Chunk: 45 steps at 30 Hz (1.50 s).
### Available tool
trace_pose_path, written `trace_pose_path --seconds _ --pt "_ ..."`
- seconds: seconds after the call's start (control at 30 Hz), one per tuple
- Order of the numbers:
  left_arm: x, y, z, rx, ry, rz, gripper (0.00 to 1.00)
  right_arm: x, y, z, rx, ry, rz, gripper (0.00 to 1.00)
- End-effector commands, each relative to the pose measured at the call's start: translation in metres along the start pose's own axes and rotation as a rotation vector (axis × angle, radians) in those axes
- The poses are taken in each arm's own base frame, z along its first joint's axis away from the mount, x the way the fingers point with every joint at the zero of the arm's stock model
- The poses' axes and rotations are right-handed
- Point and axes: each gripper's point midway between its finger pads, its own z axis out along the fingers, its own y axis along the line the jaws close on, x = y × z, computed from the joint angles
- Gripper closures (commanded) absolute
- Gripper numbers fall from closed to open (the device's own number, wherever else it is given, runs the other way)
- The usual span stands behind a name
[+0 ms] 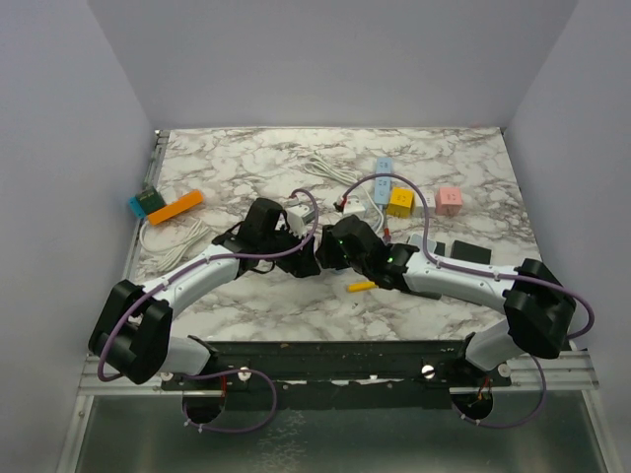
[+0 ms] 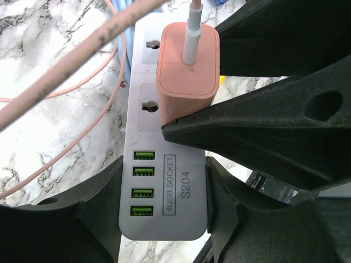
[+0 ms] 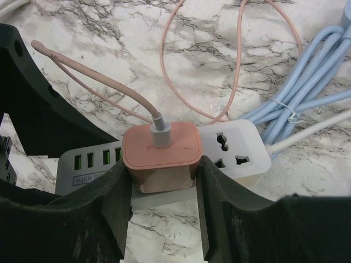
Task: Pull the plug off the socket
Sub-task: Remove the plug from the socket.
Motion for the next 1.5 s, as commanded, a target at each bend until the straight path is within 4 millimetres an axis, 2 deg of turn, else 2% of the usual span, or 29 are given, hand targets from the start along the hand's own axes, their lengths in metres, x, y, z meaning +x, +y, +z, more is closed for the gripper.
trace_pose_path --seconds 0.0,0.37,0.7,0.93,1.47 --pt "-0.009 0.016 -0.002 -0.078 -0.018 -0.007 1.0 -0.014 -0.005 -0.01 0.042 -0.071 -0.06 0.99" --pt "-0.009 0.015 -0.002 -0.075 -0.019 -0.008 1.0 -0.012 0.017 -0.014 0.052 -0.11 -0.16 0.99" --pt "-0.008 0.014 -0.003 -0.071 -0.018 -0.009 1.0 -0.021 0.001 -0.019 0.085 -0.101 -0.027 1.0" --pt "-0.007 0.014 -0.002 -0.067 -0.015 -0.011 1.0 -0.027 -0.016 -0.013 0.062 -0.052 0.049 0.99" --pt "-0.008 0.014 -0.003 -0.07 -0.018 -0.01 1.0 -0.019 -0.012 -0.008 0.024 -0.033 0.008 0.99"
